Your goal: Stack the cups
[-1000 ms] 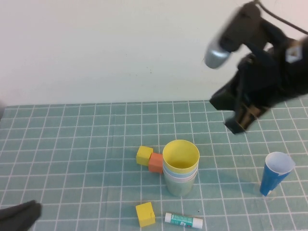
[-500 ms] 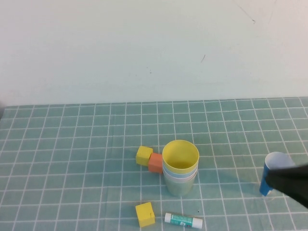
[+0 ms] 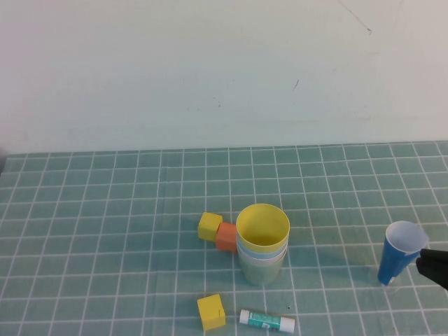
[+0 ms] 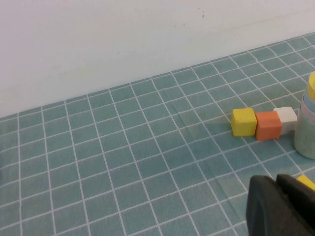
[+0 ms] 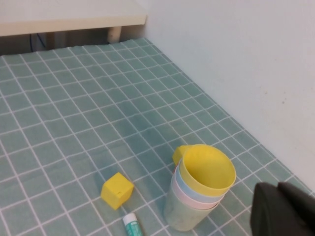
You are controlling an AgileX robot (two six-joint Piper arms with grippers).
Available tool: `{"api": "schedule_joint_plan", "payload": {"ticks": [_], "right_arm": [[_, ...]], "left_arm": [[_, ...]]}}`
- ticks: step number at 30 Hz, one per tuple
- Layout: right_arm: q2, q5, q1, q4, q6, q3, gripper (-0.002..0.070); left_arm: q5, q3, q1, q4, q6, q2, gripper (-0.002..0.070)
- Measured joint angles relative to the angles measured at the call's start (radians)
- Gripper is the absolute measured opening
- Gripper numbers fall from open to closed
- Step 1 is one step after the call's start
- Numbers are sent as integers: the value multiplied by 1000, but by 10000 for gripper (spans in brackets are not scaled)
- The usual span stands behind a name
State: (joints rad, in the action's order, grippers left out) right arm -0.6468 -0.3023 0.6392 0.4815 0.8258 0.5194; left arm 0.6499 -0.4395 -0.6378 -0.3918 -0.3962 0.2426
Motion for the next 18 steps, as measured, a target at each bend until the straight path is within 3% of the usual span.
{"api": "schedule_joint_plan", "payload": {"ticks": [10, 18], "right_arm": [[-4, 11, 0, 0, 0, -8, -1], [34, 226, -6, -131, -3, -128, -1]], "left_arm": [[0, 0, 0, 0, -5, 0, -1], [0, 0, 0, 0, -5, 0, -1]]}}
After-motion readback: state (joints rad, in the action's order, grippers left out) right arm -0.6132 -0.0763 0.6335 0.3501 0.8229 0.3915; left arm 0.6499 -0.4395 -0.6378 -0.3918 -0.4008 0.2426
